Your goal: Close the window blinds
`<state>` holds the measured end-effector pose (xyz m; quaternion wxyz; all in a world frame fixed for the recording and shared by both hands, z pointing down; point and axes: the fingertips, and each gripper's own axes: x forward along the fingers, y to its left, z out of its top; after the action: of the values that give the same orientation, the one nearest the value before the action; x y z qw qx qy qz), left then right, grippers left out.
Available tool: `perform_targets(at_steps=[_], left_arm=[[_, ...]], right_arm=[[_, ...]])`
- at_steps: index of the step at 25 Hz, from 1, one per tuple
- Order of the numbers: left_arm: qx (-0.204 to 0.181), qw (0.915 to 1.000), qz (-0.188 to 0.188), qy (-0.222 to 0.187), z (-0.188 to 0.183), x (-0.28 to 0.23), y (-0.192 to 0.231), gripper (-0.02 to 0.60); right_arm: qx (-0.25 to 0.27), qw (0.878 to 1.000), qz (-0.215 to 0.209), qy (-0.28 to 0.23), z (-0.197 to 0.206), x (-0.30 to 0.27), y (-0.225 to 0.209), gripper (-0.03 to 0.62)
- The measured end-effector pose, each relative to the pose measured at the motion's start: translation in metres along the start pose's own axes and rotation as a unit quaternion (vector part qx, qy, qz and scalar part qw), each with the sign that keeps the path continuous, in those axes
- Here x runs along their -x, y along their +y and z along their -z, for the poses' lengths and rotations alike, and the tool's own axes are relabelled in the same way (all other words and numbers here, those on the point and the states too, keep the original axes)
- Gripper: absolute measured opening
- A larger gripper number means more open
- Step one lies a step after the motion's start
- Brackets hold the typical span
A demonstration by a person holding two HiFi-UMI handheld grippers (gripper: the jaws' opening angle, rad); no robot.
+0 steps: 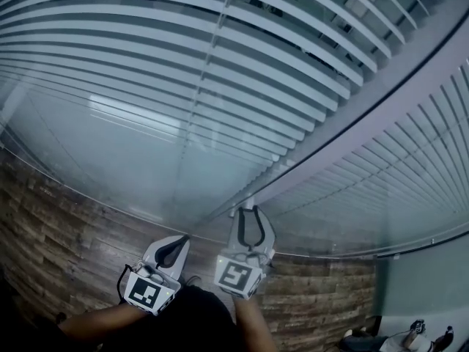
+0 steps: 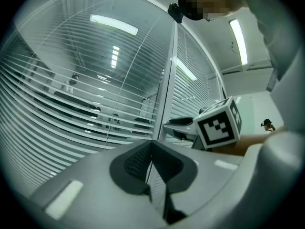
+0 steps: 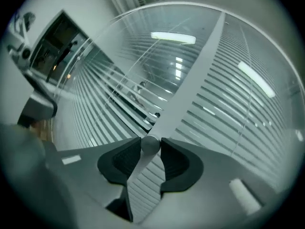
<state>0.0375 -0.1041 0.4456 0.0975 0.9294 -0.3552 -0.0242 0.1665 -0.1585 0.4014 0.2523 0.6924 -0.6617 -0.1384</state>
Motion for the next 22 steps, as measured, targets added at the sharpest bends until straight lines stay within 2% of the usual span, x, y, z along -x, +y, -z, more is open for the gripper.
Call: perform_targets(at_steps=[1, 2, 4, 5, 7, 10, 13, 15, 17, 22], left_arm=[[-0.002, 1.0, -0.001, -0.001, 0.0, 0.001, -0.001, 0.0], [-0.003, 1.0, -0.003, -0.003, -0.001, 0.002, -0.002, 0.0], [-0.005, 0.9999, -0.009, 0.0, -0.002, 0.003, -0.002, 0.0], [-0.006, 0.9999, -0.013, 0.004, -0.001, 0.004, -0.002, 0.0], [-0.008, 0.9998, -0.019, 0.008, -0.001, 0.006, -0.002, 0.0], [-0.005, 0.9996, -0.024, 0.009, 0.001, 0.01, -0.003, 0.0], [-0.003, 0.9995, -0.03, 0.008, 0.006, 0.029, 0.002, 0.0], [-0.002, 0.9993, -0.036, 0.007, 0.007, 0.035, 0.005, 0.0], [-0.003, 0.9994, -0.035, 0.0, 0.01, 0.037, 0.005, 0.0], [0.0, 0.9993, -0.038, 0.003, 0.012, 0.041, 0.005, 0.0]], right_arm=[[-0.064, 0.998, -0.012, -0.01, 0.0, 0.001, -0.002, 0.135], [-0.134, 0.991, -0.024, -0.013, 0.002, 0.002, -0.003, 0.139], [-0.256, 0.966, -0.047, -0.01, 0.008, 0.004, -0.004, 0.17], [-0.3, 0.952, -0.054, -0.012, 0.01, 0.004, -0.003, 0.179], [-0.358, 0.932, -0.056, -0.024, 0.011, 0.006, -0.003, 0.179], [-0.418, 0.907, -0.045, -0.039, 0.011, 0.007, -0.007, 0.17], [-0.452, 0.89, -0.034, -0.046, 0.009, 0.013, -0.001, 0.134], [-0.45, 0.891, -0.03, -0.047, 0.009, 0.015, 0.001, 0.13], [-0.427, 0.903, -0.03, -0.045, 0.011, 0.014, 0.001, 0.129], [-0.297, 0.953, -0.043, -0.031, 0.009, 0.012, 0.0, 0.13]])
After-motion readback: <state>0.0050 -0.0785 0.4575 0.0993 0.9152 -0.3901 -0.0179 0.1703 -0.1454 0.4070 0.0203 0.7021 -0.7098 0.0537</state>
